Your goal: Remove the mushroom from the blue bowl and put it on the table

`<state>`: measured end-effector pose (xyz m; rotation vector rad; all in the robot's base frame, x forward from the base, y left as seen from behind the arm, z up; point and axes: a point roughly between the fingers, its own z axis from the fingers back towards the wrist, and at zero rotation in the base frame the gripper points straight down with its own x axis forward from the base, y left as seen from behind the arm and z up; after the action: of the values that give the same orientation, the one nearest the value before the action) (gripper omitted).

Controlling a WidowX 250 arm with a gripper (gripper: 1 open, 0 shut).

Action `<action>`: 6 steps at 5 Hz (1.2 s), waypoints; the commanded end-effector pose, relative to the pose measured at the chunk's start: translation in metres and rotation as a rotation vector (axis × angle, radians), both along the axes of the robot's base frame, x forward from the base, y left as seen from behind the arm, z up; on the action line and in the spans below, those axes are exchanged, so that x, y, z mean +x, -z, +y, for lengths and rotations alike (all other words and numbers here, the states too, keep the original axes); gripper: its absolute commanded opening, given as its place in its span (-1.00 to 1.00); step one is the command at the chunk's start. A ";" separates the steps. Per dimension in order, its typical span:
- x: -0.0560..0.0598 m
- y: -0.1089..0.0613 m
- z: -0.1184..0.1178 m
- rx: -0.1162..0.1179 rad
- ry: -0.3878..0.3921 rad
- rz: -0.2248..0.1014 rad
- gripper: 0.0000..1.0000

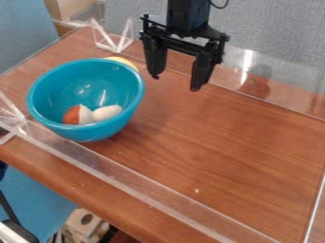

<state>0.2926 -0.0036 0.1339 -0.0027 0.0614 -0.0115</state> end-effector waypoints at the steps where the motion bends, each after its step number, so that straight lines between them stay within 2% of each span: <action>1: 0.006 0.001 0.011 0.005 -0.015 0.002 1.00; 2: 0.018 0.003 0.022 0.010 -0.023 -0.010 1.00; 3: 0.024 0.003 0.027 0.013 -0.032 -0.013 1.00; 6: 0.027 0.011 0.035 0.018 -0.052 0.009 1.00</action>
<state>0.3121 0.0254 0.1059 0.0070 0.1341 0.0265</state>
